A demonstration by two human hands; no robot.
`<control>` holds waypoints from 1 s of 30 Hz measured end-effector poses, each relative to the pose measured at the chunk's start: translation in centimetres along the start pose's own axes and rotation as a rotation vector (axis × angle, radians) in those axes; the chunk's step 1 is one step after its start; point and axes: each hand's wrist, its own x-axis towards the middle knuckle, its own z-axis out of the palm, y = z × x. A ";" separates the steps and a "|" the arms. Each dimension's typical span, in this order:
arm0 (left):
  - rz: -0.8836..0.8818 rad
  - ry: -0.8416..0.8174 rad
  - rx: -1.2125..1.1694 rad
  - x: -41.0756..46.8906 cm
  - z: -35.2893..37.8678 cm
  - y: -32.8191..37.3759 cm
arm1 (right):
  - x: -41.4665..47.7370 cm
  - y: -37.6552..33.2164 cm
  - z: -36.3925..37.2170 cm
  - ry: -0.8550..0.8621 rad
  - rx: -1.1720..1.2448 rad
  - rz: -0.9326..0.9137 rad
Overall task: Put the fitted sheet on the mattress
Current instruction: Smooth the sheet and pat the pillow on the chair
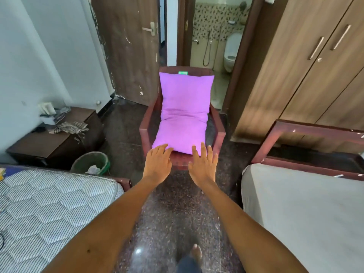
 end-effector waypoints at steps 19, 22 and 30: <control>-0.060 -0.196 0.020 34.3 14.2 -9.0 | 37.8 5.8 7.7 -0.142 -0.122 -0.035; -0.038 -0.204 -0.002 39.4 16.4 -11.4 | 42.1 6.4 9.5 -0.153 -0.128 0.021; -0.287 -0.264 -0.193 49.2 25.2 -17.4 | 53.7 8.6 17.2 -0.199 -0.045 0.232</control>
